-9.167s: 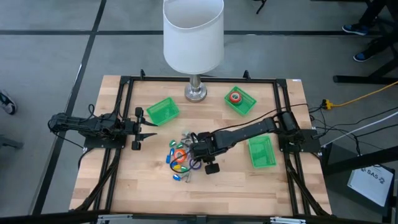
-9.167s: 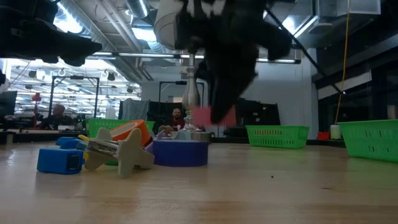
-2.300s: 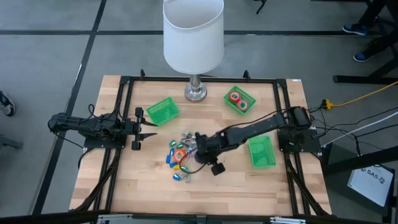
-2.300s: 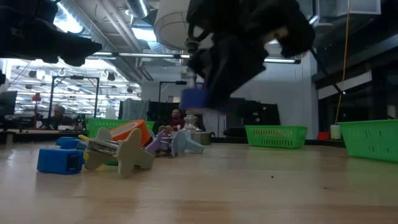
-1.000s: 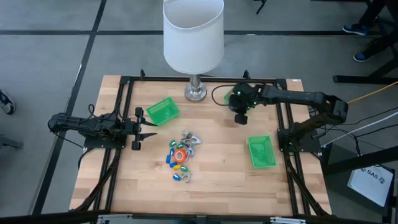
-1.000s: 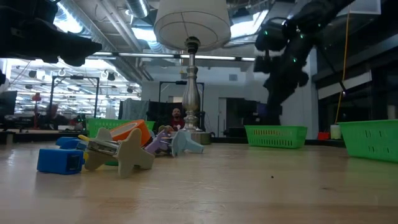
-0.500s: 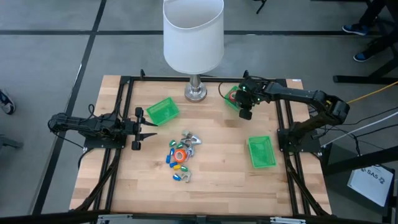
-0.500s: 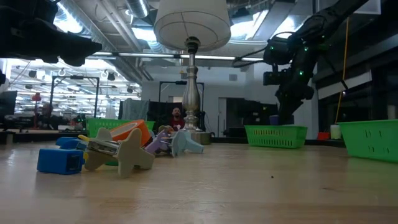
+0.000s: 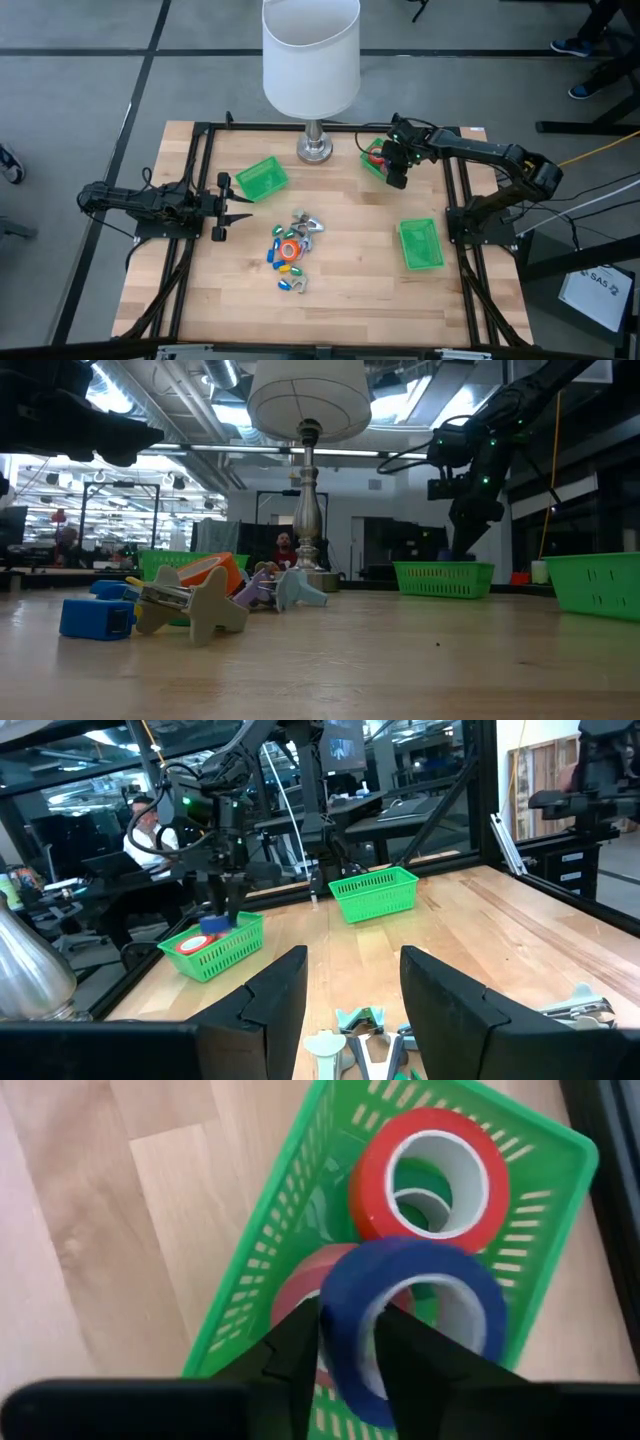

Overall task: Pick and place Stapler, Stapler remover, tape
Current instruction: Put the blue tape into the top right green bin, then put the orange tape into the top right green bin

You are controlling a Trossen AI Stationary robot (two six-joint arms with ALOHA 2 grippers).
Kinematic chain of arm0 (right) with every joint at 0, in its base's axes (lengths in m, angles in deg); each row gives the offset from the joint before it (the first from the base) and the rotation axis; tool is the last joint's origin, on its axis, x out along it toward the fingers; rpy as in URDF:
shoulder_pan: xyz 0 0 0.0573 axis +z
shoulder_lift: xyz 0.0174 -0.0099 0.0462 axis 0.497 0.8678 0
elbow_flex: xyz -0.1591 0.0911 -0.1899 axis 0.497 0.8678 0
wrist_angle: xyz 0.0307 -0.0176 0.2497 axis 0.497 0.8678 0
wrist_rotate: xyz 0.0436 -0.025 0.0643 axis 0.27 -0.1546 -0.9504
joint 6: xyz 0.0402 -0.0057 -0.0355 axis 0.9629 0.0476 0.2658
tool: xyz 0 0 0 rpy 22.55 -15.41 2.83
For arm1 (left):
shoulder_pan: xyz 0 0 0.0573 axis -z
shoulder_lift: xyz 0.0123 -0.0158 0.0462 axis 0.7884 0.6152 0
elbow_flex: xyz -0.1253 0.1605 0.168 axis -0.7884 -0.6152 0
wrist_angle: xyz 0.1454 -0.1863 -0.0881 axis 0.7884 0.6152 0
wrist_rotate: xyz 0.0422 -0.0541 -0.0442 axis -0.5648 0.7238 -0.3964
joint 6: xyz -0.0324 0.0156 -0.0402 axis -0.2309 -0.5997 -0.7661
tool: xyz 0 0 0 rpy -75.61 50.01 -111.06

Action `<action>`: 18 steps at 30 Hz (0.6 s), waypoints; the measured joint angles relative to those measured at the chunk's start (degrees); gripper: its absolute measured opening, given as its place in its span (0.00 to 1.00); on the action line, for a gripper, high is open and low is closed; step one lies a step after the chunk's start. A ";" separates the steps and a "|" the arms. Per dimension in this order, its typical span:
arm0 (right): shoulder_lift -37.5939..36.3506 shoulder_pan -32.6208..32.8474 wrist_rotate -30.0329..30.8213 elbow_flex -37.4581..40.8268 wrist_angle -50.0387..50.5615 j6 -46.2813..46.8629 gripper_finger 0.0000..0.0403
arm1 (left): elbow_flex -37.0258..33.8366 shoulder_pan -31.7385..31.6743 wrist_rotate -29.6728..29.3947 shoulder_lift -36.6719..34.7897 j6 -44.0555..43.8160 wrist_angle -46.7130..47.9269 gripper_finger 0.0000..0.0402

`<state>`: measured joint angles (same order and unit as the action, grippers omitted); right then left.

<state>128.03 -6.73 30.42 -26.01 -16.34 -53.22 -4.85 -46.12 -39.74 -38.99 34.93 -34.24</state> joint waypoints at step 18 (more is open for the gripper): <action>0.04 1.38 7.29 -7.16 4.81 7.08 0.52 | 0.01 -0.01 0.00 -0.02 -0.02 0.00 0.39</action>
<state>128.07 -5.35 37.71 -33.16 -11.53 -46.14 -4.84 -46.13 -39.74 -39.01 34.91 -34.24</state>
